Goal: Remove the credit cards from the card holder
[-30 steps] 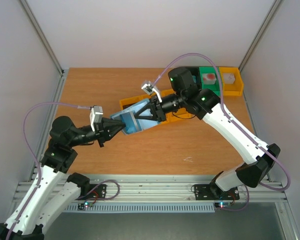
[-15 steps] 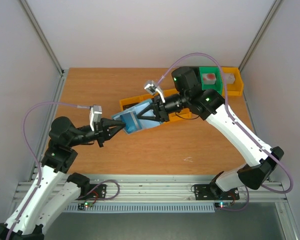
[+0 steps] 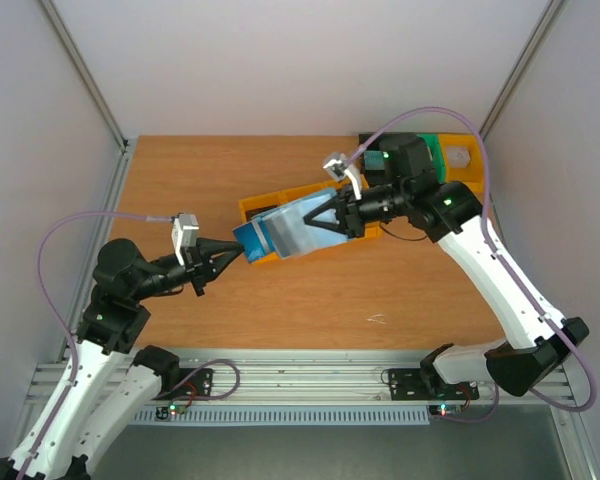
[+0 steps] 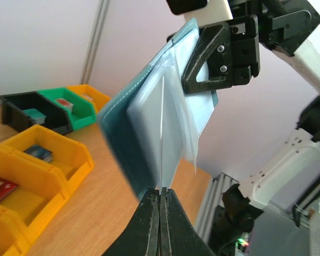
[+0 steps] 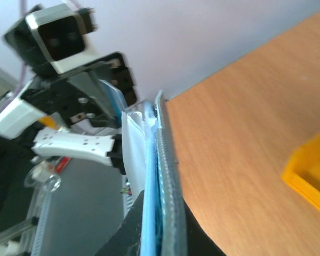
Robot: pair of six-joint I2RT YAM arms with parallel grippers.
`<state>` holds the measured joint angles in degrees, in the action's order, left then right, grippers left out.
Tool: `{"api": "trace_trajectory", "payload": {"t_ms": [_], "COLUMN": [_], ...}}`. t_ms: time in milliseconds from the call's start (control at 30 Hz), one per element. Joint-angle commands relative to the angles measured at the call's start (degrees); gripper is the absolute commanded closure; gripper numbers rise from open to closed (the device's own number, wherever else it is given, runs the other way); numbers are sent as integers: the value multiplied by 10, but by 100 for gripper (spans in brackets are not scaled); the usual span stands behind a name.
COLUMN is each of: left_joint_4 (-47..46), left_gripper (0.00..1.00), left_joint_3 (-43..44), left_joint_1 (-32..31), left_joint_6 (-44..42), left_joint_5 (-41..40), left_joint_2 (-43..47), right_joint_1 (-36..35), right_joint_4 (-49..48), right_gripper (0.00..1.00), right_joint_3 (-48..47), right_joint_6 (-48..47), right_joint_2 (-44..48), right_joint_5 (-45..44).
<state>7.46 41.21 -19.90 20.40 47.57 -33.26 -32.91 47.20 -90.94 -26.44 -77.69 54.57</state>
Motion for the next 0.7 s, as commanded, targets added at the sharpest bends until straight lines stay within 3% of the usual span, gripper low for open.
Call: {"api": "trace_trajectory", "payload": {"t_ms": [0,167,333,533,667], "left_joint_4": [35,20,-13,-11,38], "left_gripper": [100,100,100,100,100], "left_joint_3": [-9,-18,-22,-13,2], "left_joint_1": [10,12,12,11,6], "left_joint_6": [-40,-43,-41,-71,-164], "left_joint_5": [-61,-107,-107,-115,-176], "left_joint_2": [20,26,20,9,-4], "right_joint_1": [62,65,15,-16,-14], "right_joint_4": [14,10,-153,-196,-151], "right_gripper": [99,99,99,99,96], "right_joint_3": [41,98,220,253,253], "right_joint_6": [43,115,238,280,264], "right_joint_2": [23,-19,-66,-175,-226], "right_joint_5": [-20,-41,-22,0,-25]}}
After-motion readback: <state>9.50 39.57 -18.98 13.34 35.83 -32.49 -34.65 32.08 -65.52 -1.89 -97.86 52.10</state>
